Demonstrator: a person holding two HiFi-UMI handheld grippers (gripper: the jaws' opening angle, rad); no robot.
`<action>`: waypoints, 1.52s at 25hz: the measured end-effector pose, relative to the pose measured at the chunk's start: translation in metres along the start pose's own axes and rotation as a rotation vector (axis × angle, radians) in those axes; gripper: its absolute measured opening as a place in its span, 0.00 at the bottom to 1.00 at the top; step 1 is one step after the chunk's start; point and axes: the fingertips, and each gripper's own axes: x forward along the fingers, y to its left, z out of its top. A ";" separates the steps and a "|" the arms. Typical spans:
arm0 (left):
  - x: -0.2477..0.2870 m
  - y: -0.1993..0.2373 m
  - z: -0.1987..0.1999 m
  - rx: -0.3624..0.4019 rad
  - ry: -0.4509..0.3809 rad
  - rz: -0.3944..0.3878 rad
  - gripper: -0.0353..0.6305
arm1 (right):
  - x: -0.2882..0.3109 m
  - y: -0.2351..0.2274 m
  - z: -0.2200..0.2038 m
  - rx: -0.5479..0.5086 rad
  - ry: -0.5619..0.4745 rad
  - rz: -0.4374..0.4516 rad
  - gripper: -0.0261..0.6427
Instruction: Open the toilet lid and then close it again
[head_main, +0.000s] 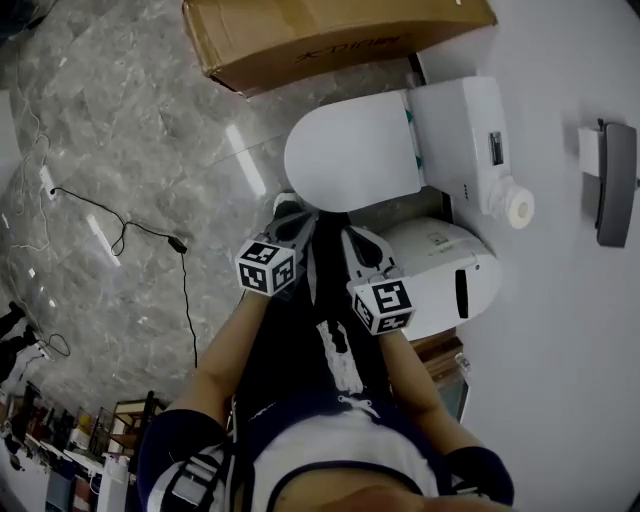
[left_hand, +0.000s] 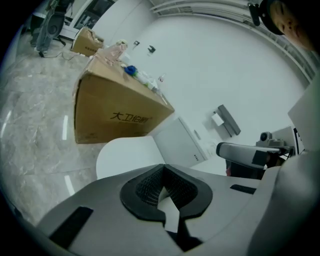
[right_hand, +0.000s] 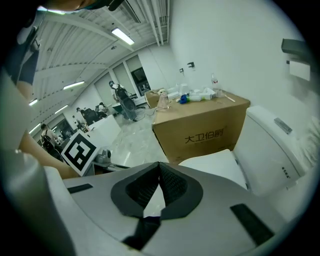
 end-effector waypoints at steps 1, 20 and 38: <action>0.005 0.006 -0.005 -0.010 0.003 0.011 0.06 | 0.005 -0.001 -0.003 0.005 0.006 0.010 0.05; 0.069 0.104 -0.075 -0.199 0.068 0.143 0.18 | 0.078 -0.017 -0.060 0.033 0.088 0.098 0.05; 0.125 0.173 -0.126 -0.398 0.166 0.193 0.29 | 0.109 -0.023 -0.090 0.060 0.137 0.119 0.05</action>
